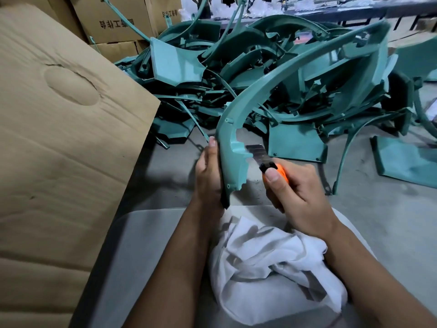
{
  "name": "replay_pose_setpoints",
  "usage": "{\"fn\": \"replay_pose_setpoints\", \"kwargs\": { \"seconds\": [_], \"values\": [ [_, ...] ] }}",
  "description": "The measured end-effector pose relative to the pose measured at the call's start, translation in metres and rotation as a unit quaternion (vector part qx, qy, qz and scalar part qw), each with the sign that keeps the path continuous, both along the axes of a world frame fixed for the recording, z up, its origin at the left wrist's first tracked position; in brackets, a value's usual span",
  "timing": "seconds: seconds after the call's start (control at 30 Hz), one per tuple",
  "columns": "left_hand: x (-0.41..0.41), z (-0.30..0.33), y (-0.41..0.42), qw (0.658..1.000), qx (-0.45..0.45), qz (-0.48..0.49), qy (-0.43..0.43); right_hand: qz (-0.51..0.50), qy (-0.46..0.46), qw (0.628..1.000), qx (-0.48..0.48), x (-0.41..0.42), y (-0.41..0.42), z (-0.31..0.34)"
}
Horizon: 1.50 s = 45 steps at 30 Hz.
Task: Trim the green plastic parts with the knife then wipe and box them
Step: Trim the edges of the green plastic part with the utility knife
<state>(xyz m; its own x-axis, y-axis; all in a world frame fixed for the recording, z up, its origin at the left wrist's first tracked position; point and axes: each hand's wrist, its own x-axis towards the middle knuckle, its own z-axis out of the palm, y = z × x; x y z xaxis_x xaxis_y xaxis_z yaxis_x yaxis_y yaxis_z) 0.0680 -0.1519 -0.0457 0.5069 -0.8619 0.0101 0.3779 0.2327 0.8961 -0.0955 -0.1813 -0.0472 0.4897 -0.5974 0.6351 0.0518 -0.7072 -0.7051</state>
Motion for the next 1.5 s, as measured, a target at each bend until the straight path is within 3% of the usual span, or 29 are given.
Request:
{"fn": "replay_pose_setpoints", "kwargs": {
  "seconds": [0.13,0.27,0.4,0.57,0.77,1.07,1.37,1.5],
  "values": [
    [0.003,0.002,0.002,1.0,-0.022,0.009,0.005,-0.011,-0.047,0.998,0.033,-0.005,-0.003,-0.001],
    [0.007,0.001,0.006,0.997,-0.006,0.045,-0.061,-0.087,-0.01,0.996,-0.03,0.001,-0.001,-0.001],
    [0.004,-0.001,0.007,0.996,0.023,0.038,-0.075,-0.137,0.01,0.986,-0.09,0.005,-0.001,-0.003],
    [-0.002,0.001,0.004,0.996,0.087,0.003,-0.011,-0.202,0.04,0.968,-0.141,0.004,-0.007,-0.005],
    [-0.003,0.009,0.006,0.984,0.14,-0.098,0.053,-0.161,0.045,0.971,-0.17,-0.001,-0.014,-0.003],
    [-0.011,0.012,0.009,0.959,0.157,-0.182,0.15,-0.253,0.051,0.949,-0.182,-0.002,-0.017,-0.007],
    [-0.016,0.01,0.009,0.932,0.167,-0.218,0.237,-0.217,0.017,0.964,-0.154,0.0,-0.014,-0.007],
    [-0.02,0.007,0.009,0.93,0.154,-0.217,0.254,-0.213,0.048,0.963,-0.155,0.005,-0.012,-0.008]
  ]
}}
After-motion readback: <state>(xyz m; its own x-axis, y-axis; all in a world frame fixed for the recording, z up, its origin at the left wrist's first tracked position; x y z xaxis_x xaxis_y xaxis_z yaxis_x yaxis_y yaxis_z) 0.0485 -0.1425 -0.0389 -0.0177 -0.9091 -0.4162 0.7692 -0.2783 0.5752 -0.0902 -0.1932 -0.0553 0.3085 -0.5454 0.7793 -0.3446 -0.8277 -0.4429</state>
